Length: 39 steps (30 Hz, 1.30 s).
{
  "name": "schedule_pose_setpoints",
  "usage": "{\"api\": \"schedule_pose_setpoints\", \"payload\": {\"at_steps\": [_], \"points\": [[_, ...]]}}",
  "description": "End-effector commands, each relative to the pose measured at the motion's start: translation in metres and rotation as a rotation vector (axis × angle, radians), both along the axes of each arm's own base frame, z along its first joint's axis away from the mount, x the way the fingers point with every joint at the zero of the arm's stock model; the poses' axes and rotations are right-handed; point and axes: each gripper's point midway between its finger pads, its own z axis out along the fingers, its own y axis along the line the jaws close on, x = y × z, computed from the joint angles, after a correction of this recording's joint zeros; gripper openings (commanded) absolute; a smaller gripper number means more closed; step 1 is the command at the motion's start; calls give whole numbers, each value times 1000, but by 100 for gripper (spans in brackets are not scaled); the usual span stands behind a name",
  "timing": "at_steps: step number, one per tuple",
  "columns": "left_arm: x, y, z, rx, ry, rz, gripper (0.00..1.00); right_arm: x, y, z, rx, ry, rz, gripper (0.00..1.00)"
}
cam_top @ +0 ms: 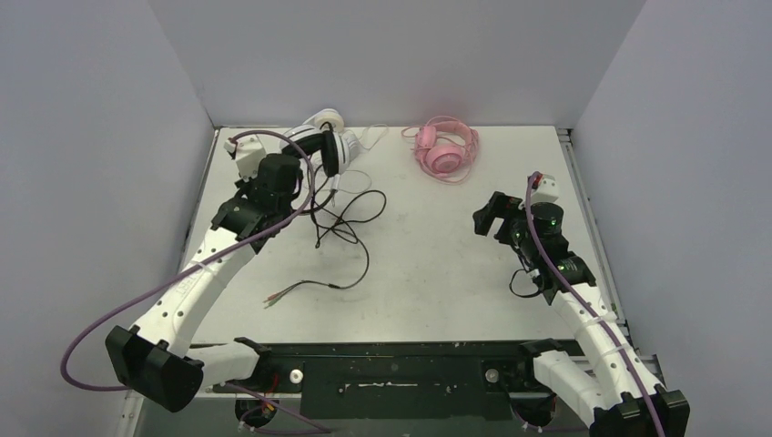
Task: Wrap the headphones
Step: Pick up the headphones from the center of the board.
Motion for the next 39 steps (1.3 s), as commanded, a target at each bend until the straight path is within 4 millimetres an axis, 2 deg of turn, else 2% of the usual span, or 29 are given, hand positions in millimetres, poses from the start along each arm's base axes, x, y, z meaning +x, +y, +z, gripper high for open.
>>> {"api": "schedule_pose_setpoints", "payload": {"at_steps": [1,9,14,19,25,30,39], "points": [[-3,-3,53,-46,-113,-60,0,4,7,25,39,-48,14,100],[-9,-14,82,-59,-117,-159,0,1,15,27,67,-48,57,100],[-10,-25,92,-124,-126,-195,0,-3,21,22,93,-29,78,100],[-11,-39,85,-190,-104,-236,0,-10,23,20,103,-23,94,100],[-11,-46,79,-192,-87,-286,0,-13,22,19,87,-26,101,100],[-3,-63,88,-165,-89,-400,0,-9,21,22,86,-36,95,100],[11,-89,79,-202,-61,-492,0,-6,15,22,76,-41,62,100]]}}
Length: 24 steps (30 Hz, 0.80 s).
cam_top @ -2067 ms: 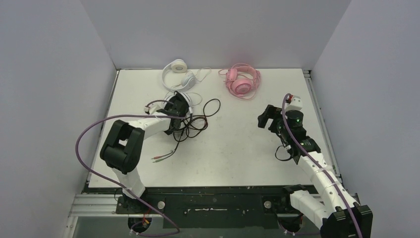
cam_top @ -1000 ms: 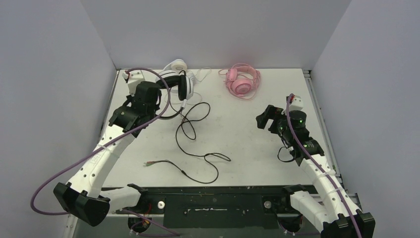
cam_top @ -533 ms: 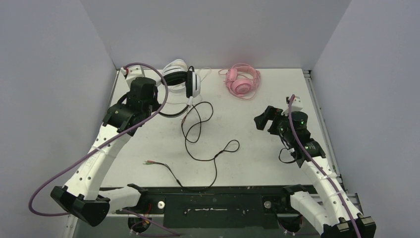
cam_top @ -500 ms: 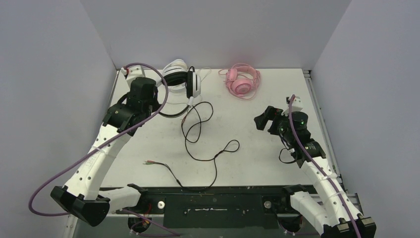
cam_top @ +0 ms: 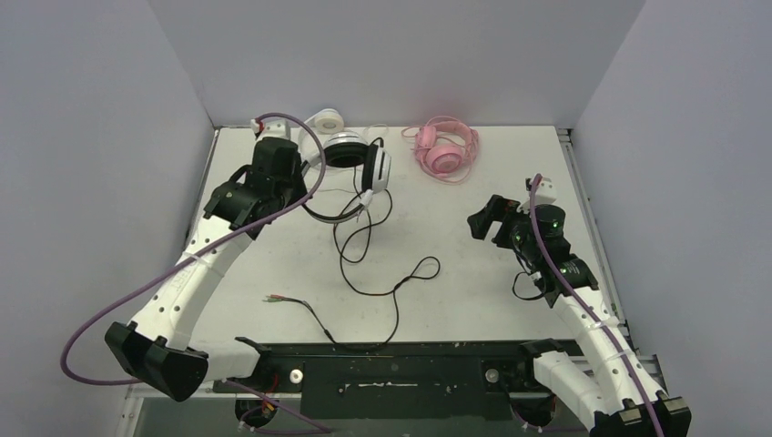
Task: Wrap the headphones
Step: Pick up the headphones from the center of the board.
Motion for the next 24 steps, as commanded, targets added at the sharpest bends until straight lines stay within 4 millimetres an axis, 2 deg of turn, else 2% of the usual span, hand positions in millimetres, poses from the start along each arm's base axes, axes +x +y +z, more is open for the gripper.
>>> {"api": "schedule_pose_setpoints", "payload": {"at_steps": [1,10,15,20,24], "points": [[23,-25,57,-134,-180,-63,0,7,-2,20,4,-68,-20,100],[19,-56,48,-126,-143,-278,0,4,-2,38,7,-136,-9,100],[19,-77,32,-99,-96,-399,0,-3,23,60,11,-241,176,100],[36,-73,4,43,-56,-390,0,1,38,63,6,-227,277,100],[44,-65,7,113,-67,-389,0,1,56,50,39,-237,383,100]]}}
